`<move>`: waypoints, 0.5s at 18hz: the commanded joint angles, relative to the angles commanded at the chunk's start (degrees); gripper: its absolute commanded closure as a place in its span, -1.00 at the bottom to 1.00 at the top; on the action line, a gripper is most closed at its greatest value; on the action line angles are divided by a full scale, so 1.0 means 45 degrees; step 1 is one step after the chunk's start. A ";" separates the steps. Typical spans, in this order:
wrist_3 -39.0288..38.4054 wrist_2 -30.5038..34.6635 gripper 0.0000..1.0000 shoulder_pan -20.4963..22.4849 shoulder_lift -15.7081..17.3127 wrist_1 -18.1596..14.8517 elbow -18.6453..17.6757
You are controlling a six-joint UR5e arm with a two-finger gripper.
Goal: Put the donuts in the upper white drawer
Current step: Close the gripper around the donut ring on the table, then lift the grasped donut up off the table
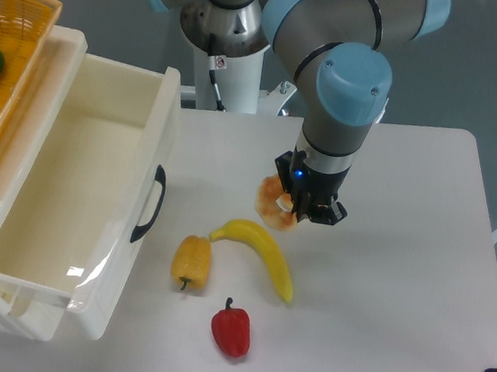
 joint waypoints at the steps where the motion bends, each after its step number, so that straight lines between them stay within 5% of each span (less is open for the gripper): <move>1: -0.0020 -0.0020 0.73 -0.0019 0.0020 0.0019 0.0019; 9: -0.0662 -0.0564 0.76 -0.0137 0.0351 -0.0020 0.0117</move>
